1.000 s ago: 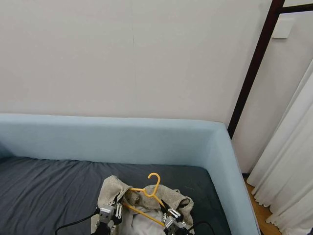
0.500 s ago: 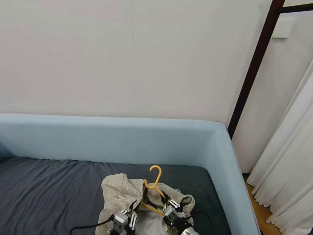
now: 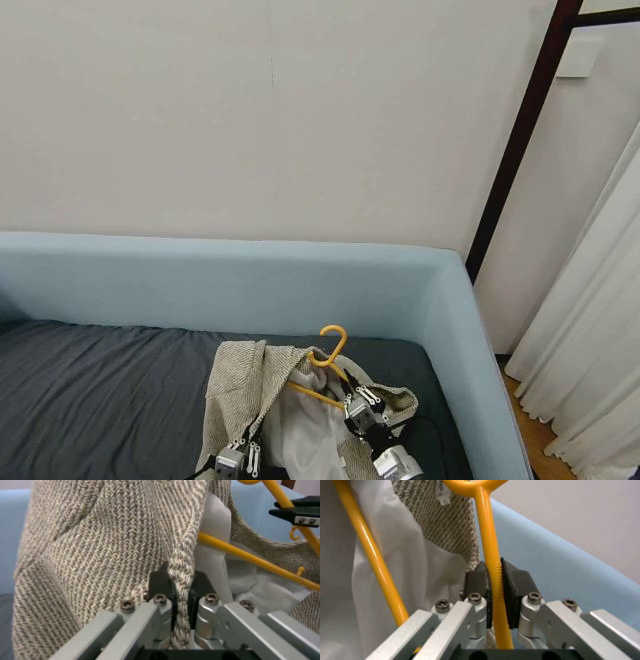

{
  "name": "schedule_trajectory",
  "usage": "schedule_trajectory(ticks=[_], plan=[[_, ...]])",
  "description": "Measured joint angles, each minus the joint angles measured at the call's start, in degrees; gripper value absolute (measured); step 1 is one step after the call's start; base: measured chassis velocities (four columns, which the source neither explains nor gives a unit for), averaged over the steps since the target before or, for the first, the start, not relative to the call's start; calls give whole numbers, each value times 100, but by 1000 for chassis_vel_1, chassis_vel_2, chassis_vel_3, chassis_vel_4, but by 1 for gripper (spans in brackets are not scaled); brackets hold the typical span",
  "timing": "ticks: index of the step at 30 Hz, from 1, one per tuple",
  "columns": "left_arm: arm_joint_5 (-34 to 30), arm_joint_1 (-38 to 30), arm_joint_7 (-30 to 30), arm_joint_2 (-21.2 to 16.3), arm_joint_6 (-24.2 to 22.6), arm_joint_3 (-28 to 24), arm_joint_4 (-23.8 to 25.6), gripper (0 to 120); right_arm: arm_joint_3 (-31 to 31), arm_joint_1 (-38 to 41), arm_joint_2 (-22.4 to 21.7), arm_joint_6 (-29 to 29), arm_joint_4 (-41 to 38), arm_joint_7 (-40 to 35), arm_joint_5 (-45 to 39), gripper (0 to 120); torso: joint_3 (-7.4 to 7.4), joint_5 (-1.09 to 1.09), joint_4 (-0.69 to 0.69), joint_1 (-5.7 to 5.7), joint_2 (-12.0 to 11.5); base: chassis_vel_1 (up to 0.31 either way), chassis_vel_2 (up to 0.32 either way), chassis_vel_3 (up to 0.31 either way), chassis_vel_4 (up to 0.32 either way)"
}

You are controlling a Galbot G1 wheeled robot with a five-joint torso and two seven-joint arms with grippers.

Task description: Pick up the clothes from the sofa and hang them on the clothes hanger.

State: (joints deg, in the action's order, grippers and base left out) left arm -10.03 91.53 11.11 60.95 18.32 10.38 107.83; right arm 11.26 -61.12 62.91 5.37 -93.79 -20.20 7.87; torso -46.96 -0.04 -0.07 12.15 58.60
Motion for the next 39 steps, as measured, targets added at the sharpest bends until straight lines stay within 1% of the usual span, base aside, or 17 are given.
schedule_trajectory(ticks=[3, 4, 5, 7, 10, 15, 17, 20, 21, 23, 25, 27, 32, 33, 35, 36, 39], plan=[[4, -7, 40, 27, -5, 25, -21, 5, -5, -13, -17, 0, -16, -4, -3, 6, 0, 0, 0, 0, 0, 0, 0, 0, 0], [7, -40, 158, 103, -18, 89, -81, 17, -12, -64, -65, 6, -82, -21, -23, 6, 0, 0, -2, 0, 0, 0, 0, 0, 0], [7, -40, 158, 103, -18, 89, -81, 17, -12, -64, -65, 6, -82, -21, -23, 6, 0, 0, -2, 0, 0, 0, 0, 0, 0], [4, -66, 214, 188, -26, 104, -119, 28, -13, -113, -77, 31, -182, -69, -73, 6, 0, 0, -2, 0, 0, 0, 0, 0, 0], [0, -77, 223, 240, -37, 94, -128, 35, -13, -127, -70, 71, -219, -82, -82, 6, 0, 0, 0, 0, 0, 0, 0, 0, 0], [-54, -121, 455, 350, -36, 96, -124, 61, -13, -159, 26, 645, -217, -148, -175, 6, 0, 0, 0, 0, 0, 0, 0, 0, 0], [-66, -123, 504, 351, -34, 105, -105, 63, -16, -156, 57, 724, -197, -167, -183, 6, 0, -1, 0, 0, 0, 0, 0, 0, 0], [-47, -80, 549, 295, -15, 139, -22, 78, -54, -110, 174, 968, -76, -219, -113, 6, 0, 0, -1, 0, 0, 0, 0, 0, 0], [-47, -80, 549, 295, -15, 139, -22, 78, -54, -110, 174, 968, -76, -219, -113, 6, 0, 0, -1, 0, 0, 0, 0, 0, 0], [22, -23, 552, 245, 45, 196, 22, 83, -110, -74, 219, 1158, 69, -222, 125, 6, 0, 0, 0, 0, 0, 0, 0, 0, 0], [132, 79, 538, 122, 182, 289, 145, 95, -255, -60, 254, 1446, 357, -222, 547, 6, 0, 0, 0, 0, 0, 0, 0, 0, 0], [139, 97, 510, 71, 210, 307, 189, 97, -281, -67, 257, 1484, 398, -223, 589, 6, 0, 0, 0, 0, 0, 0, 0, 0, 0], [63, 111, 211, -594, 399, 642, 601, 100, -460, -94, 267, 1733, 599, -246, 978, 6, 0, -2, 0, 0, 0, 0, 0, 0, 0], [63, 111, 211, -594, 399, 642, 601, 100, -460, -94, 267, 1733, 599, -246, 978, 6, 0, -2, 0, 0, 0, 0, 0, 0, 0], [-321, -18, -66, -1192, 418, 928, 809, 100, -658, -103, 302, 1922, 663, -250, 1397, 6, 0, -2, 0, 0, 0, 0, 0, 0, 0], [-321, -18, -66, -1192, 418, 928, 809, 100, -658, -103, 302, 1922, 663, -250, 1397, 6, 0, -2, 0, 0, 0, 0, 0, 0, 0], [-1256, -644, -574, -2215, 599, 984, 804, 100, -720, -108, 315, 2007, 718, -256, 1548, 5, 0, -2, -1, 0, 0, 0, 0, 0, 0]])
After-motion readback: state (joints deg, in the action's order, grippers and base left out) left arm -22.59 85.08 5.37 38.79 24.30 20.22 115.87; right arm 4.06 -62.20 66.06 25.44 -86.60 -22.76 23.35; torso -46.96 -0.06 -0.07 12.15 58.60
